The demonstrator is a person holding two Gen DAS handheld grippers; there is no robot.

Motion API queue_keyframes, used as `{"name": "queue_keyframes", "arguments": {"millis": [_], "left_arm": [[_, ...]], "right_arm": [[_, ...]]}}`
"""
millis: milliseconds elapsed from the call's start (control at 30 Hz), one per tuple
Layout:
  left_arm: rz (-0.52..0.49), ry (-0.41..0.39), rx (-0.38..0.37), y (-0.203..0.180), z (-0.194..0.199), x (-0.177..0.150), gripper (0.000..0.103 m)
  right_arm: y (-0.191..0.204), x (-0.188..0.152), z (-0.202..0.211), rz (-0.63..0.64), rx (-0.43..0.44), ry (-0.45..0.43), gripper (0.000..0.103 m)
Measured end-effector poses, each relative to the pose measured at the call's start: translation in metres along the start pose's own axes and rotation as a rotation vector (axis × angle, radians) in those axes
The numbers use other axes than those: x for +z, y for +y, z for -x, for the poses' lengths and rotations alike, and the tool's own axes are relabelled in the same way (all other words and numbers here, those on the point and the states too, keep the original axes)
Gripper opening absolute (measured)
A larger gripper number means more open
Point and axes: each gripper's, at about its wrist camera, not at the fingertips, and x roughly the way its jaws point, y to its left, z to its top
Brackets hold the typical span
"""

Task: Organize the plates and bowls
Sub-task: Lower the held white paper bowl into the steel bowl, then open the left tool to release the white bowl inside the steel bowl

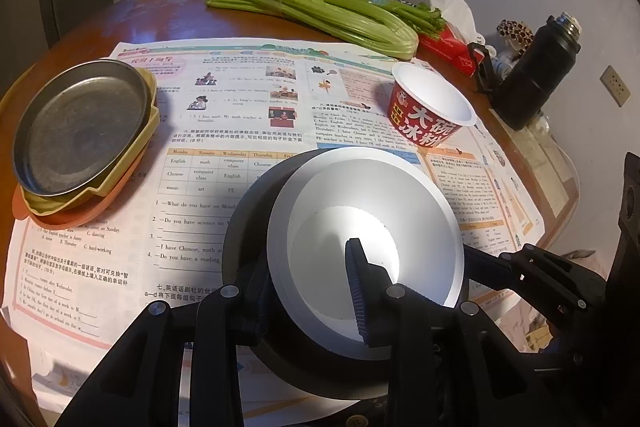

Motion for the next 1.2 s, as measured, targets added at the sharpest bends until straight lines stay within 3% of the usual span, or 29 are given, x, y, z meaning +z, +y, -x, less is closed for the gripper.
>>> {"name": "queue_keyframes", "arguments": {"millis": [1200], "left_arm": [[0.018, -0.067, 0.092, 0.002, 0.036, 0.001, 0.037]], "right_arm": [[-0.010, 0.002, 0.033, -0.013, -0.047, -0.080, 0.047]]}}
